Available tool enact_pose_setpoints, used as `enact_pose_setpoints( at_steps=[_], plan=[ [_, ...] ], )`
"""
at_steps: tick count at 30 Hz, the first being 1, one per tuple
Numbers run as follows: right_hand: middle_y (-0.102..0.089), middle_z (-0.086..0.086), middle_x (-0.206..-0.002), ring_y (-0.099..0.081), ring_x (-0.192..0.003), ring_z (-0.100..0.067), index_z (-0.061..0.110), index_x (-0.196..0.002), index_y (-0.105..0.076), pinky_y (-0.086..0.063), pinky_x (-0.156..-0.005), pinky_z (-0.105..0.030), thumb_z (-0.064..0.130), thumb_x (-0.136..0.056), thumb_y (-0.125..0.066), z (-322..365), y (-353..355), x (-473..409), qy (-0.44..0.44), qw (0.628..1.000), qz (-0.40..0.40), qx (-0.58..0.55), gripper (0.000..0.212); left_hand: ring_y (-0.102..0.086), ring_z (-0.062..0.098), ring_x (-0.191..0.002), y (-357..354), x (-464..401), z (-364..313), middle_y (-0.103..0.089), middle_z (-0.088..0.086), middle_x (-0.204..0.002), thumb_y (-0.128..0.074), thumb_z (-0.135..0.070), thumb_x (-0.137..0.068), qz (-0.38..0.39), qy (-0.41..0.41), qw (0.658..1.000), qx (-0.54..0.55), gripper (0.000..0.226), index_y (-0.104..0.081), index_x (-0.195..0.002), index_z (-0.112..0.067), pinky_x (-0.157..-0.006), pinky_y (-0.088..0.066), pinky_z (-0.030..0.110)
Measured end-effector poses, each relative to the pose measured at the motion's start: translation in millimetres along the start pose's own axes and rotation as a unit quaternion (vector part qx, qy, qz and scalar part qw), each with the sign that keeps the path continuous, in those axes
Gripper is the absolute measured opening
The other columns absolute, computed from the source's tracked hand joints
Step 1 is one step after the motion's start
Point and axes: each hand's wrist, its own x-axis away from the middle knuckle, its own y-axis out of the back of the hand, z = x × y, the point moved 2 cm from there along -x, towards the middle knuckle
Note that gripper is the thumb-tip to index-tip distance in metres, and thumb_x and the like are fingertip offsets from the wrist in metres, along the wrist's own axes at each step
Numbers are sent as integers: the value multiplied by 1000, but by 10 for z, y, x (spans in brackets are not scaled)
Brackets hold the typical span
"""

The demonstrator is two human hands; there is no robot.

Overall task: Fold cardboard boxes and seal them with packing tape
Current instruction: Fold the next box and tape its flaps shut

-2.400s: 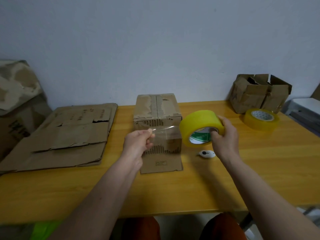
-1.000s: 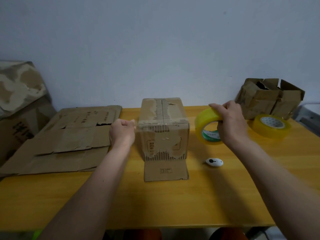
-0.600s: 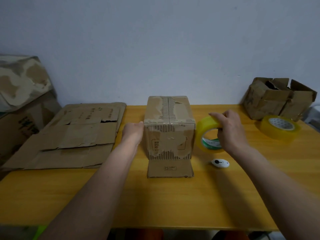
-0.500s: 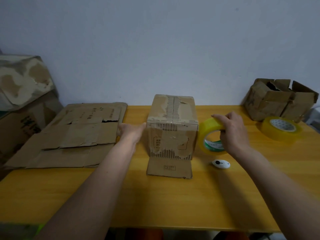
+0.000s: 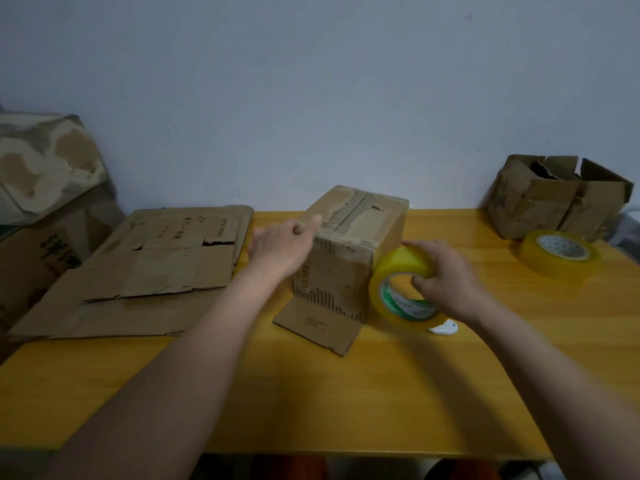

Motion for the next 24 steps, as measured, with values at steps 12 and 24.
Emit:
enact_pose_setpoints(
  at_steps=[12, 24],
  plan=[
    [-65, -5, -93, -58, -85, -24, 2, -104, -68, -49, -78, -41, 35, -97, -50, -338, 33, 91, -73, 986, 92, -118, 38, -27, 25, -142, -272, -1, -508, -35, 5, -154, -39, -76, -84, 54, -181, 954, -231, 82, -38, -146, -22, -120, -9, 45],
    [-59, -3, -88, -53, -77, -16, 15, -85, -55, -43, -68, -27, 9, -82, -71, -919, -177, 297, -128, 964, 226, -54, 18, -11, 12, -148, -158, -194, -497, -20, -10, -160, -70, -47, -83, 207, -220, 951, -58, 73, -38, -147, -29, -121, -6, 36]
  ],
)
